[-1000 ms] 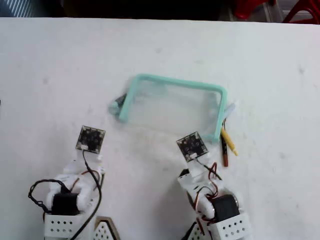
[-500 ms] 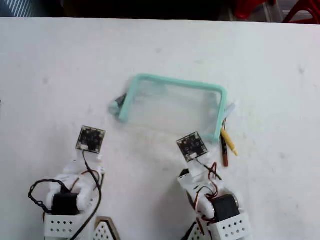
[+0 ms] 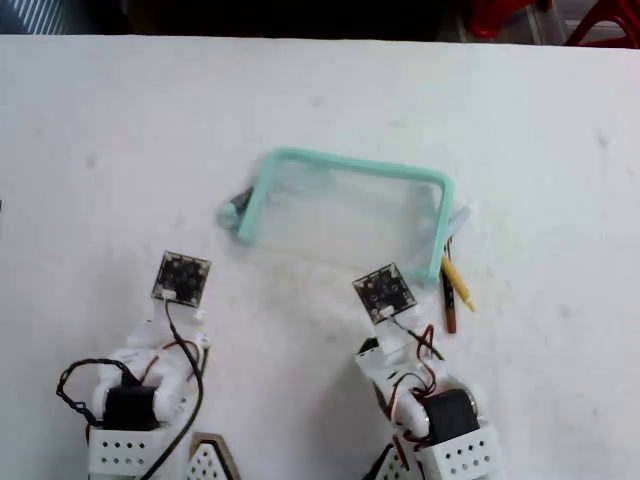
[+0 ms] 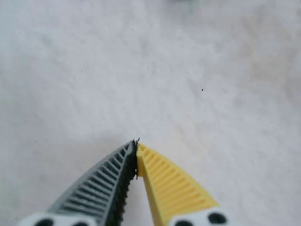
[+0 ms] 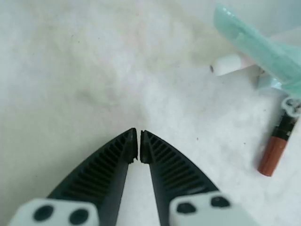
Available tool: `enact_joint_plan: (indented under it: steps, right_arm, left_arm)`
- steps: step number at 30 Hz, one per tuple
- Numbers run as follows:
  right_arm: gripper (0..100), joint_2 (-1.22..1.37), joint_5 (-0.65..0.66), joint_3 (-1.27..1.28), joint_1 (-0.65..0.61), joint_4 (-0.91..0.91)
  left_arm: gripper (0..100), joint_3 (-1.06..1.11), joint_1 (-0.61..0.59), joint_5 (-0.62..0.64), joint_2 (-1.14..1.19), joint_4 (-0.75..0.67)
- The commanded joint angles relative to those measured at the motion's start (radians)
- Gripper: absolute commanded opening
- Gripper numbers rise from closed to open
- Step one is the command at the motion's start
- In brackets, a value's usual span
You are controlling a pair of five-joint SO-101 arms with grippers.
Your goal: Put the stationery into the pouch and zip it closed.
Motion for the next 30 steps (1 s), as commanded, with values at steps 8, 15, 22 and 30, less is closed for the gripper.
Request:
enact_joint_plan:
  steps: [8,15,22,30]
  right_arm:
    - [2.1,-0.005,-0.011,0.009,-0.001,0.002]
    - [2.1,-0.005,-0.011,0.009,-0.001,0.002]
    - [2.1,-0.005,-0.011,0.009,-0.001,0.002]
    - [2.1,-0.005,-0.011,0.009,-0.005,0.002]
  left_arm:
    - [2,-0.003,0.002,-0.002,-0.013,0.008]
    - [2,-0.003,0.002,-0.002,-0.013,0.008]
    - [2,-0.003,0.004,-0.002,-0.013,0.008]
    - [2,-0.164,-0.036,-0.008,-0.013,-0.006]
